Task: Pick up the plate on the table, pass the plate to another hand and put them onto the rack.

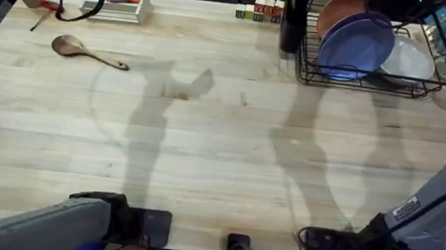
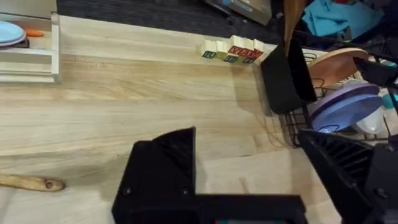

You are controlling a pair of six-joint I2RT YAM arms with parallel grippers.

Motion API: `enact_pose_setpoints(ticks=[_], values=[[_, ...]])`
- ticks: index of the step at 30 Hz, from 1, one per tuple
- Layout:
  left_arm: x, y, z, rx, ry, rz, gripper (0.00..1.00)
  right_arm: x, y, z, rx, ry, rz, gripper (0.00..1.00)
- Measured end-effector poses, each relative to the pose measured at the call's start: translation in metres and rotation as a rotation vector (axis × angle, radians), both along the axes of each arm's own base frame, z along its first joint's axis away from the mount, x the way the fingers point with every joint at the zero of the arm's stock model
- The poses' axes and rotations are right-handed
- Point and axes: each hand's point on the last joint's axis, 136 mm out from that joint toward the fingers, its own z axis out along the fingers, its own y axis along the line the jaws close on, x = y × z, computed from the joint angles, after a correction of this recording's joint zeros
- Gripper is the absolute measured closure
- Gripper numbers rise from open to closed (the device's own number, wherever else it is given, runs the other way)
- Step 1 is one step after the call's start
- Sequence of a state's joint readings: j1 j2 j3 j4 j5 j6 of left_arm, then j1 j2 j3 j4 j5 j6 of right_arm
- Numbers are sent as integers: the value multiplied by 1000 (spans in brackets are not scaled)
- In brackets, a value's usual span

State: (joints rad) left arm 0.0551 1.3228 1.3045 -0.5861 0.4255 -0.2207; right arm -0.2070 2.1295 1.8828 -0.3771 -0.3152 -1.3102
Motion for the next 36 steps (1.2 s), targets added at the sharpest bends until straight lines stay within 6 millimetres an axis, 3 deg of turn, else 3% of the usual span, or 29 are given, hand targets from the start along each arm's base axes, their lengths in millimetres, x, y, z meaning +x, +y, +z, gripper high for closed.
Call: enact_pose_setpoints(ticks=[12,20,23,27,29,30,36], values=[[0,0,0,0,0,0,6,-2,-7,6,-2,-6,-13,731],[0,0,0,0,0,0,7,-10,-11,44,-16,-71,-22,710],[0,0,0,0,0,0,6,-22,-9,64,-17,-78,-24,680],[0,0,0,0,0,0,6,-43,-4,72,-4,-26,-25,382],[0,0,0,0,0,0,6,-52,-2,75,-1,-4,-24,85],[0,0,0,0,0,0,7,-56,-1,77,2,4,-25,31],[1,4,-1,17,0,20,7,-80,12,104,61,13,-60,6]])
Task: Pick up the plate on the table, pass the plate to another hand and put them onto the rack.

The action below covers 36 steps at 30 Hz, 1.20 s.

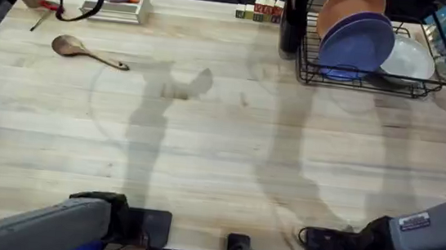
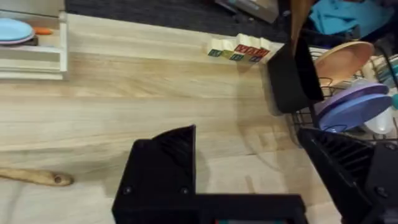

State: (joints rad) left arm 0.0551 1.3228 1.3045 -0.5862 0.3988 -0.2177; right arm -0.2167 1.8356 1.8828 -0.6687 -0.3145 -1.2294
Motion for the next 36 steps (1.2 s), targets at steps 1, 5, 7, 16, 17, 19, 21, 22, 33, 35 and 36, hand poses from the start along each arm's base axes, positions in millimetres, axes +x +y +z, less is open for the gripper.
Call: enact_pose_setpoints(ticks=[1,5,7,16,17,19,21,22,33,35,36], values=[[0,1,0,3,0,4,6,-2,3,6,15,-6,-9,6],[2,6,-1,23,1,32,6,-10,18,27,124,-18,-70,6],[2,9,-2,35,1,45,6,-16,28,35,196,-7,-107,6],[3,14,-3,82,-10,48,7,-62,74,56,449,118,-229,5],[3,14,-3,83,-10,48,7,-67,77,58,477,134,-248,5],[4,15,-3,87,-11,49,7,-78,80,60,542,170,-309,5],[4,15,-3,87,-11,49,7,-88,80,59,606,214,-394,5],[4,15,-3,87,-11,49,6,-93,79,58,630,234,-433,5],[3,15,-3,87,-9,49,7,-127,90,31,786,451,-715,5],[3,15,-4,87,-9,49,7,-127,92,31,796,456,-721,5],[3,15,-4,87,-8,49,7,-127,92,31,799,457,-725,5]])
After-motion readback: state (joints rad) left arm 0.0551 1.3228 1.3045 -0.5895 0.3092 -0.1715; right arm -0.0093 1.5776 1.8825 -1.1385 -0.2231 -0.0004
